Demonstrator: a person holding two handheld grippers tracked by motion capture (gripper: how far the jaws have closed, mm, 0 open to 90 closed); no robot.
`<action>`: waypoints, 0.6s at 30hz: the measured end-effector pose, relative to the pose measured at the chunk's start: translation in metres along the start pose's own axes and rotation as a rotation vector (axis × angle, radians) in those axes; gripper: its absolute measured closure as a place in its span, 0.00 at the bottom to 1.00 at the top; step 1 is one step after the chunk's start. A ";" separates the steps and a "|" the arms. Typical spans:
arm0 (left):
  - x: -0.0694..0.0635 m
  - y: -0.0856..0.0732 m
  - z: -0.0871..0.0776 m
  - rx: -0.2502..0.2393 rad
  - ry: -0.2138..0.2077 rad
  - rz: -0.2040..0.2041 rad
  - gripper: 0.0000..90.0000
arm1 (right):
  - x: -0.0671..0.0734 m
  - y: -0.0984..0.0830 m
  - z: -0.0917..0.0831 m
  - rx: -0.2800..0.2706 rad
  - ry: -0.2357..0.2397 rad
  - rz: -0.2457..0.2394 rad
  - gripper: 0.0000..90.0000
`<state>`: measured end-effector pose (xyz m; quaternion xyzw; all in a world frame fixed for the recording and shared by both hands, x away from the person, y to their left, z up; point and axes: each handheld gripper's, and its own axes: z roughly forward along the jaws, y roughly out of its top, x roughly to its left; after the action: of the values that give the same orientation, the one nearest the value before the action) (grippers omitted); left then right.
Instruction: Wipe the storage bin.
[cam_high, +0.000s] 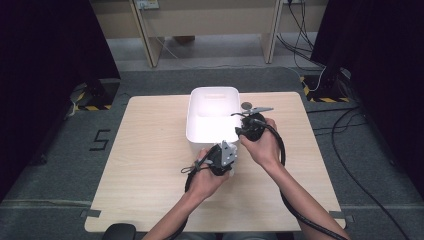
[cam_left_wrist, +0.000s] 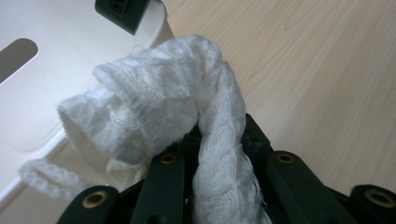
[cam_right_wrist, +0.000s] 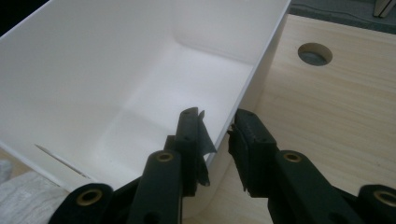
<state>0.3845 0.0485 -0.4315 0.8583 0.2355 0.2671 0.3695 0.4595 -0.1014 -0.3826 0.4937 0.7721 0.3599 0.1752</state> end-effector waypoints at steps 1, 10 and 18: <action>0.000 0.000 0.000 -0.002 0.000 -0.003 0.83 | 0.000 0.000 0.000 0.000 0.000 0.000 0.81; 0.001 0.005 -0.004 -0.015 0.003 -0.001 0.83 | 0.000 0.000 0.000 -0.001 0.000 0.001 0.81; 0.002 0.010 -0.010 -0.033 0.010 -0.006 0.83 | 0.000 0.000 0.000 0.000 0.000 0.001 0.81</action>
<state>0.3823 0.0486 -0.4172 0.8500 0.2354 0.2739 0.3835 0.4596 -0.1014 -0.3827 0.4941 0.7718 0.3600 0.1750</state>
